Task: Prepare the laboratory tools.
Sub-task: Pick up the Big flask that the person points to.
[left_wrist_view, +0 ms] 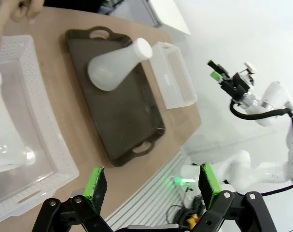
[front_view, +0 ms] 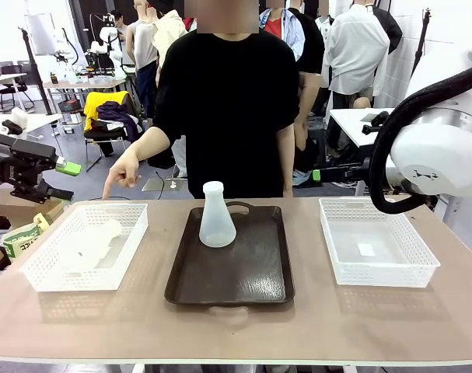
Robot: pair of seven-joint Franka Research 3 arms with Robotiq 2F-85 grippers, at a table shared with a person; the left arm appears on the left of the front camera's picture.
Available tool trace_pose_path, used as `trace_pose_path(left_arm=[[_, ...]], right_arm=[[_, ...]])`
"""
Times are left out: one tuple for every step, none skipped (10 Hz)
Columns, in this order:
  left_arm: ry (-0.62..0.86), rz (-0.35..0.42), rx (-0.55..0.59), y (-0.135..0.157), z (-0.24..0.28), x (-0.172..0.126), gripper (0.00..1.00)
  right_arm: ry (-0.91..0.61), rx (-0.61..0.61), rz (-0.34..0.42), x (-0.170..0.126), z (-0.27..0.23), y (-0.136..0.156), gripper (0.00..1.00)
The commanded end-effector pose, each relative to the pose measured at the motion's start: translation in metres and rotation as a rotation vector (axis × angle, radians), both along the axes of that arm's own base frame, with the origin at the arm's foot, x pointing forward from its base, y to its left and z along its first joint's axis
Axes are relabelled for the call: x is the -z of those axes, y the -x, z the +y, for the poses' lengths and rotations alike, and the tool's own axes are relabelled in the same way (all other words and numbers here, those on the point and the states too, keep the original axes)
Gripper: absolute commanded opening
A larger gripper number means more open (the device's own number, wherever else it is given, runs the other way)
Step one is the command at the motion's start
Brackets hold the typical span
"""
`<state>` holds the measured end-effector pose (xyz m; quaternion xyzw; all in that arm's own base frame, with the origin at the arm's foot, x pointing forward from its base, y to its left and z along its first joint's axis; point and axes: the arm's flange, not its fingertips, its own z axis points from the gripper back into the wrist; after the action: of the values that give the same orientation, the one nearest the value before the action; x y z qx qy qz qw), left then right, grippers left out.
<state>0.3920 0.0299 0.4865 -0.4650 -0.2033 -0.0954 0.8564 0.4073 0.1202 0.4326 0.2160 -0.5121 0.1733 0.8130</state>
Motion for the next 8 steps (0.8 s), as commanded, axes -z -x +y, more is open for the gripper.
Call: trace_pose_path(left_arm=[[-0.168,-0.047,-0.07,0.001,-0.008,-0.015,1.0],[-0.364,-0.11,-0.076,-0.005,-0.021,-0.018,1.0],[-0.535,-0.159,-0.104,-0.014,-0.035,-0.016,1.0],[-0.697,-0.216,-0.102,-0.023,-0.05,-0.013,1.0],[-0.893,-0.259,-0.076,-0.042,-0.065,-0.006,1.0],[-1.01,-0.221,-0.041,-0.056,-0.073,0.001,1.0],[-1.12,-0.184,-0.014,-0.072,-0.079,0.009,1.0],[-1.216,-0.134,-0.011,-0.083,-0.083,0.018,1.0]], right_arm=[[0.008,0.0,0.019,-0.006,0.0,-0.003,1.0],[0.008,0.0,0.019,-0.006,0.0,-0.003,1.0],[0.008,0.0,0.019,-0.006,0.0,-0.003,1.0],[0.008,0.0,0.019,-0.006,0.0,-0.003,1.0],[0.008,0.0,0.019,-0.006,0.0,-0.003,1.0],[0.008,0.0,0.019,-0.006,0.0,-0.003,1.0],[0.008,0.0,0.019,-0.006,0.0,-0.003,1.0],[0.008,0.0,0.019,-0.006,0.0,-0.003,1.0]])
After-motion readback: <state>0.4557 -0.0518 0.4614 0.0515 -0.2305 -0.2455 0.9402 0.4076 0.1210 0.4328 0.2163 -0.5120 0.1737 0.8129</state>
